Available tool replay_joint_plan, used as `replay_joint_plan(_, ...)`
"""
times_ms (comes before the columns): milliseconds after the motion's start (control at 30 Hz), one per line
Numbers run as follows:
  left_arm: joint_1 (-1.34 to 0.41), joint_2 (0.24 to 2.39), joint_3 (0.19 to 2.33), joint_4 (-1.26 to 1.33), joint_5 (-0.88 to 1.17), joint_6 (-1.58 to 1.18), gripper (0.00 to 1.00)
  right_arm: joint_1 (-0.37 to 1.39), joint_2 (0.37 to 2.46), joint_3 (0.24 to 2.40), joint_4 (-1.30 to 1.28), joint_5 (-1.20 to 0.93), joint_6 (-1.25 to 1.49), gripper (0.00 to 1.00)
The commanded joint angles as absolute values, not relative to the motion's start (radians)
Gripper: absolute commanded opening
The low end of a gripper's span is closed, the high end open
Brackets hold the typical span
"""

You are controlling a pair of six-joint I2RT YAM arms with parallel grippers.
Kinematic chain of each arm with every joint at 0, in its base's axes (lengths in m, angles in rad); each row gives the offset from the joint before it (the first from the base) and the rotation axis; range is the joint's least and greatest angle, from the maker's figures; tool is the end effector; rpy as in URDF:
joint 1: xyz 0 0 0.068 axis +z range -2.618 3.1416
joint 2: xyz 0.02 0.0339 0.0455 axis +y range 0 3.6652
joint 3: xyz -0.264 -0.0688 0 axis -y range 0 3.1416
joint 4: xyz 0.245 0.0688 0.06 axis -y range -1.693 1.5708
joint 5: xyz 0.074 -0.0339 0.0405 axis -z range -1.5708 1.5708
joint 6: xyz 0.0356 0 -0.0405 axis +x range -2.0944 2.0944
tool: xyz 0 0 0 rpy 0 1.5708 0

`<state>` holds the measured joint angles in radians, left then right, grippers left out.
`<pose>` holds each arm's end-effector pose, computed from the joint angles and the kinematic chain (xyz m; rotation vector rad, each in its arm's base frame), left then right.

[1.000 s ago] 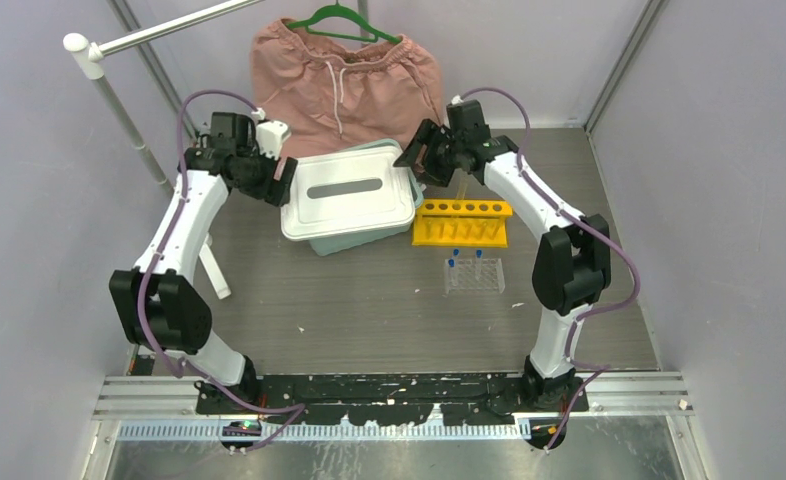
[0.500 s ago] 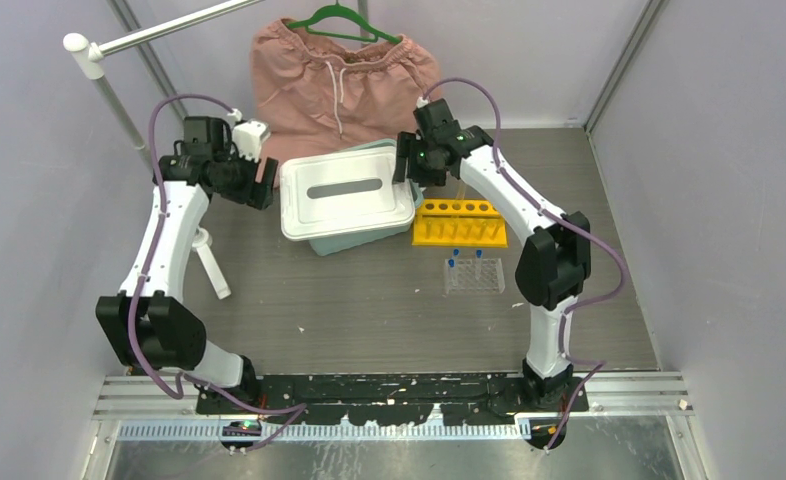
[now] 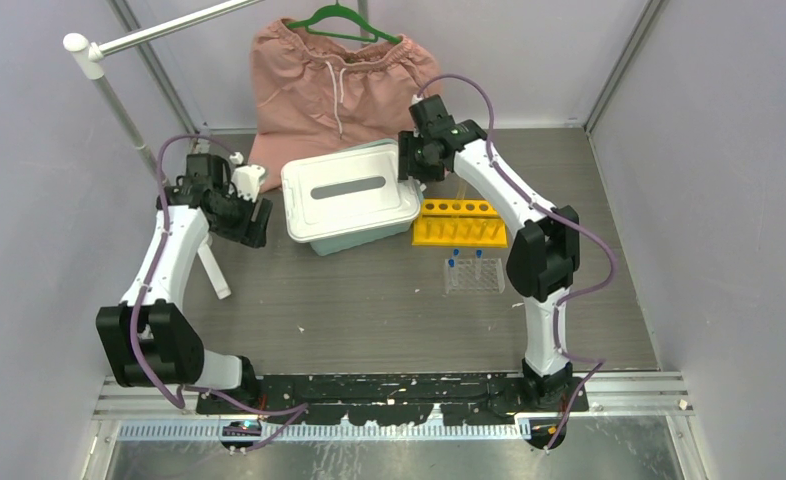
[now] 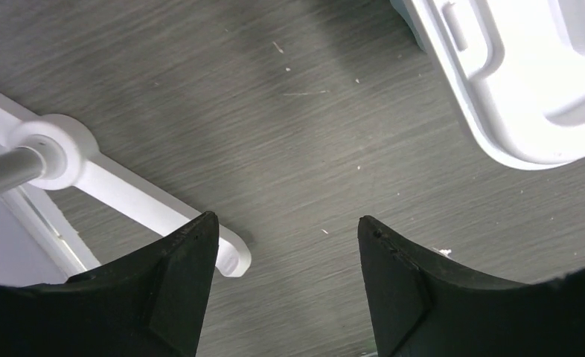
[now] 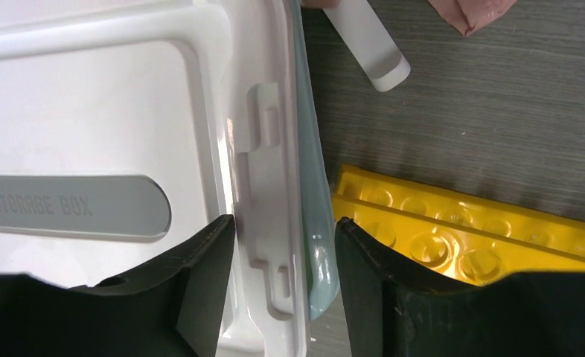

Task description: Organize the chemistry lab equipment

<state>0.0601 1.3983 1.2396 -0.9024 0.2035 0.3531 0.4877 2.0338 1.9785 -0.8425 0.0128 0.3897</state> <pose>0.2791 0.0096 0.2991 0.4480 2.5622 -0.1209 0.4014 0.2124 0.3104 -0.1170 2.5010 0.3575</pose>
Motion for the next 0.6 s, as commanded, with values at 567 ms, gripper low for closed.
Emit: replay_joint_plan(567, -0.088, 1.36, 1.312, -0.901, 0.366, 0.284, 0.67, 0.446, 2.159, 2.188, -0.838, -0.027, 0.349, 0.53)
